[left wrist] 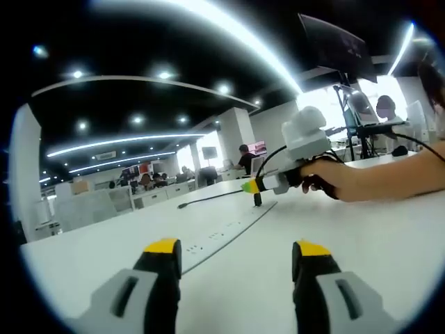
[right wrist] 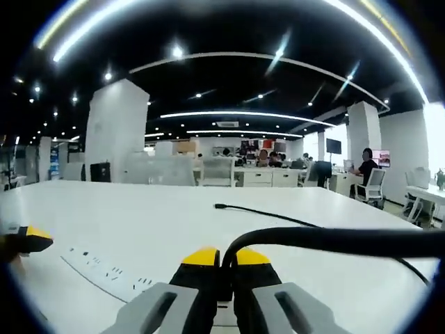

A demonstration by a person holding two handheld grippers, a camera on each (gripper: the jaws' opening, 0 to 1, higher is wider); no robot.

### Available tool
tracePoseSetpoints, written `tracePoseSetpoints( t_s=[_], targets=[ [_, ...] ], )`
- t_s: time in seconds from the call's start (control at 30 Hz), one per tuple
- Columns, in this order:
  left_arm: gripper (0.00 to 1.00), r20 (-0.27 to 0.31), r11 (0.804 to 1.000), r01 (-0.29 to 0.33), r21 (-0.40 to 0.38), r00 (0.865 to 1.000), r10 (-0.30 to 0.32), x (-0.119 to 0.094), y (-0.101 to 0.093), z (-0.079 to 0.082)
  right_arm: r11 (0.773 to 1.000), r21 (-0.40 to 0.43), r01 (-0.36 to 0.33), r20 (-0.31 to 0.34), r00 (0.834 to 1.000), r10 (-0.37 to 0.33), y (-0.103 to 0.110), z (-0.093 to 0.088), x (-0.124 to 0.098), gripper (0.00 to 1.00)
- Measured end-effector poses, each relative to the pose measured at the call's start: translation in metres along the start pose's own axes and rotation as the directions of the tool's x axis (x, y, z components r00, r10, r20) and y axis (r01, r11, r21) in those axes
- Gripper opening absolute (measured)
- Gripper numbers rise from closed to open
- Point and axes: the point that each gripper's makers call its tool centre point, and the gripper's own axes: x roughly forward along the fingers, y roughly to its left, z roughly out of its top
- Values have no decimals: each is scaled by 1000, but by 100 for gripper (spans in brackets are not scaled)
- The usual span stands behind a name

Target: Locate the USB plug end of the data cable currently connected to the USB port on the desk. Grip the plug, withdraw it from the port, and place it onto the desktop.

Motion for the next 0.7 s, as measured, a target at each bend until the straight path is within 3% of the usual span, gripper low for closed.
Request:
tracePoseSetpoints(
  t_s=[0.07,0.27,0.37,0.53,0.7],
  targets=[
    [64,0,1000,0,0,1000,0,0,0,0,1000,2,1,0,1000,-1,2,-1,-2,8],
    [64,0,1000,0,0,1000,0,0,0,0,979,-200,26,-26,999,-32,8,1,2,8],
    [64,0,1000,0,0,1000,0,0,0,0,994,-107,1,-21,1000,-4,8,1,1,8],
    [64,0,1000,0,0,1000,0,0,0,0,998,-68,0,-18,1000,-1,0,2,4,8],
    [64,0,1000,0,0,1000,0,0,0,0,999,36,-6,-11,1000,6,-3,2,2,8]
  ],
)
